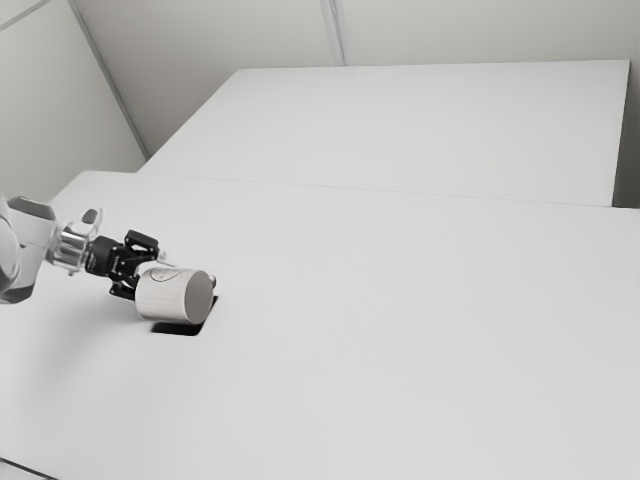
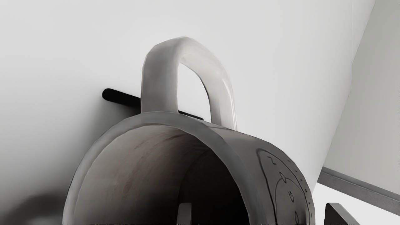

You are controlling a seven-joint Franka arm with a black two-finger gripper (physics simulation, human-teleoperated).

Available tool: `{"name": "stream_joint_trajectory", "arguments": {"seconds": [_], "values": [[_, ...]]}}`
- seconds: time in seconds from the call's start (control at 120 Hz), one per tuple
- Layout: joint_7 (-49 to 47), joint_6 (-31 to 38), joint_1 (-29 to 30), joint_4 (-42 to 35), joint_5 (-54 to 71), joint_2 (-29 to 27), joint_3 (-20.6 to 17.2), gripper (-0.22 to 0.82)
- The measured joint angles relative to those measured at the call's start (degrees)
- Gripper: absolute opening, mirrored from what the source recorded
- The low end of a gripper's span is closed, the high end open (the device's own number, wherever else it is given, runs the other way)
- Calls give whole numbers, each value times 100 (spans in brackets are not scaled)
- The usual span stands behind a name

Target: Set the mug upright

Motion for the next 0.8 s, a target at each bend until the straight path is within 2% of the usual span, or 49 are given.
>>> {"name": "stream_joint_trajectory", "arguments": {"seconds": [0.308,0.425,0.458,0.567,0.8], "values": [[385,-64,-7,-10,-20,0,-3,8],[485,-25,-25,-15,-18,0,-4,2],[510,-17,-31,-17,-17,-2,-5,-6],[581,56,-54,-19,6,-57,-56,-10],[647,383,-180,27,36,-532,-616,-15]]}}
